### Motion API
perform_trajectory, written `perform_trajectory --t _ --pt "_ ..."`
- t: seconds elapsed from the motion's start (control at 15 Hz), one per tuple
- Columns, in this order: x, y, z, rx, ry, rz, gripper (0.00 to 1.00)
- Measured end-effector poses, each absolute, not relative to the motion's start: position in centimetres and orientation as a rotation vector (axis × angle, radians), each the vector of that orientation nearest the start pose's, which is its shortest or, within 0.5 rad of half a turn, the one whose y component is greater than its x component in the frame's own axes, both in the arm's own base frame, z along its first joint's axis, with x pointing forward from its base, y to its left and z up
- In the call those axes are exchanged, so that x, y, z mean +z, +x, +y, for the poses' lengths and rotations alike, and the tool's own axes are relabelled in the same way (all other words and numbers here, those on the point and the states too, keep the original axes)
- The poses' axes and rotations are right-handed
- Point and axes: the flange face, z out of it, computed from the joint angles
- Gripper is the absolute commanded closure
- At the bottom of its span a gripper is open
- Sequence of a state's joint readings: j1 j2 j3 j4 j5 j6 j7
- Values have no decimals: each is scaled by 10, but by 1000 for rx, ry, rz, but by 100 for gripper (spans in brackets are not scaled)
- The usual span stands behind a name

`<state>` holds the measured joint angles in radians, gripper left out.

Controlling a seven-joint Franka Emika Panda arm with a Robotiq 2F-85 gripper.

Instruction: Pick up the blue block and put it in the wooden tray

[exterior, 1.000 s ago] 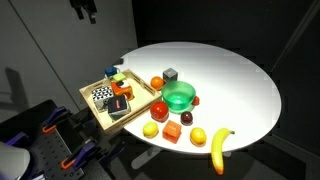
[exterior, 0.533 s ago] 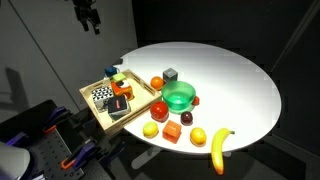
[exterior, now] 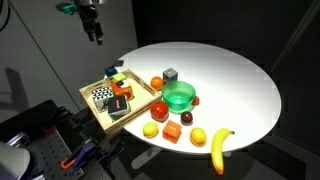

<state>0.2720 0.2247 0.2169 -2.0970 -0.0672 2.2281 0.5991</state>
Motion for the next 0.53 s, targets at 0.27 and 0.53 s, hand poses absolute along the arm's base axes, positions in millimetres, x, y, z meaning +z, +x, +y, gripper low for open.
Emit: perform_trajectory --t 0.27,0.53 --pt "297 505 259 122 -3183 131 0" --pt "297 504 260 122 -3183 127 0"
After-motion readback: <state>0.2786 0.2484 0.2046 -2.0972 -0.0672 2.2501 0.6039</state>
